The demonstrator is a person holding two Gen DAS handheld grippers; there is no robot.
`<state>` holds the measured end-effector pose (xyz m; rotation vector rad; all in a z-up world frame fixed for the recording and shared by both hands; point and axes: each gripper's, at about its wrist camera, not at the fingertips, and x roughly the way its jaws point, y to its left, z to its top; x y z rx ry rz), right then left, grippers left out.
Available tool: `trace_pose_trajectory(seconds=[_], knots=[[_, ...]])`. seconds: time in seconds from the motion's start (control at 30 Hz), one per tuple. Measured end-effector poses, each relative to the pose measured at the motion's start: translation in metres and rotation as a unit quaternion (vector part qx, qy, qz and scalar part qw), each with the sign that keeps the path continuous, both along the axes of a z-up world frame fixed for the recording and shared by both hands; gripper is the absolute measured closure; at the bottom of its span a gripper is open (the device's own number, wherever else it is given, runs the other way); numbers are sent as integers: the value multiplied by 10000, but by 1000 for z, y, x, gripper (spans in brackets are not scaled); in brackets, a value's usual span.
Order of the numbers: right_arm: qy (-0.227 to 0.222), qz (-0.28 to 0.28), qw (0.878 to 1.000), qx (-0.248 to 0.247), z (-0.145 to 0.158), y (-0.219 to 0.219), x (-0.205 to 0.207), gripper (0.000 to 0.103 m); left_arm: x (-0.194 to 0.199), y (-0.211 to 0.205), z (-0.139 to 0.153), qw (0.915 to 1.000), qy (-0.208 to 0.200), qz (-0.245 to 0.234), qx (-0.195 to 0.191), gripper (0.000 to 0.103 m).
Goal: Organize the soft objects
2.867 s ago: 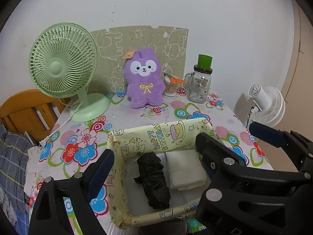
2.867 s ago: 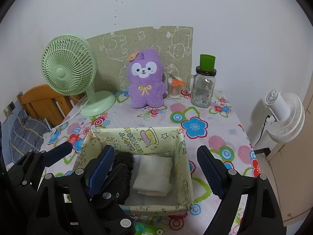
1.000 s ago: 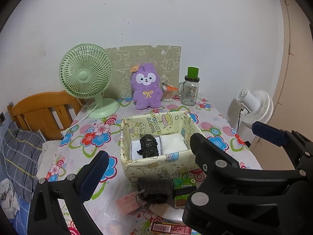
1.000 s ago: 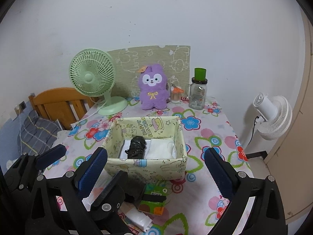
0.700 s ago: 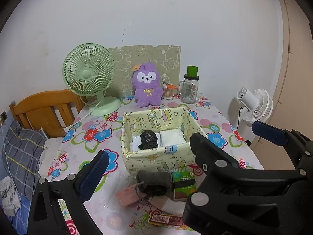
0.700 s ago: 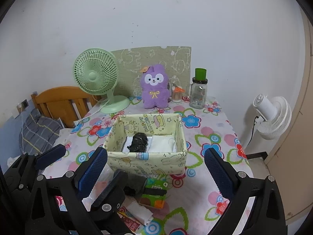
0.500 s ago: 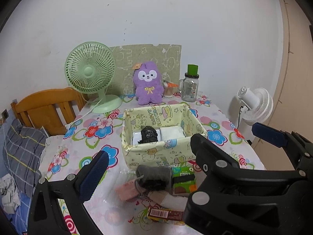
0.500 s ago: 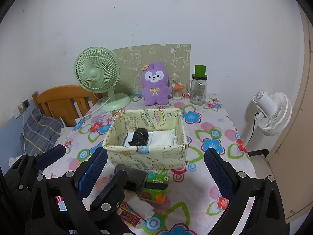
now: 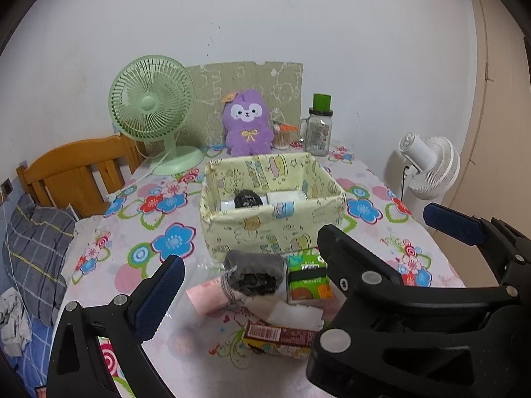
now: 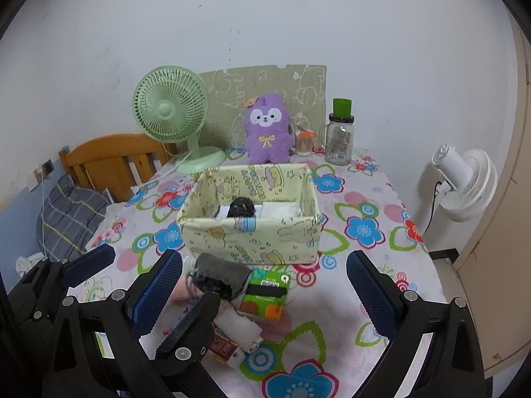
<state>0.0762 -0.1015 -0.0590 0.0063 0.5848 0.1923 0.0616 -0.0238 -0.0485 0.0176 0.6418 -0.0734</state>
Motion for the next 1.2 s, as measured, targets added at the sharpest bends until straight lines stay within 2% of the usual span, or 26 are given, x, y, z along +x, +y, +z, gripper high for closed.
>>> trace_pose_trajectory(seconds=[0.67, 1.2], knots=[[159, 13, 9999, 56, -64, -11, -10, 3, -9, -14, -60, 9995, 218, -206, 30, 0], [316, 102, 9994, -23, -93, -10, -8, 12, -11, -13, -93, 9993, 281, -162, -158, 1]])
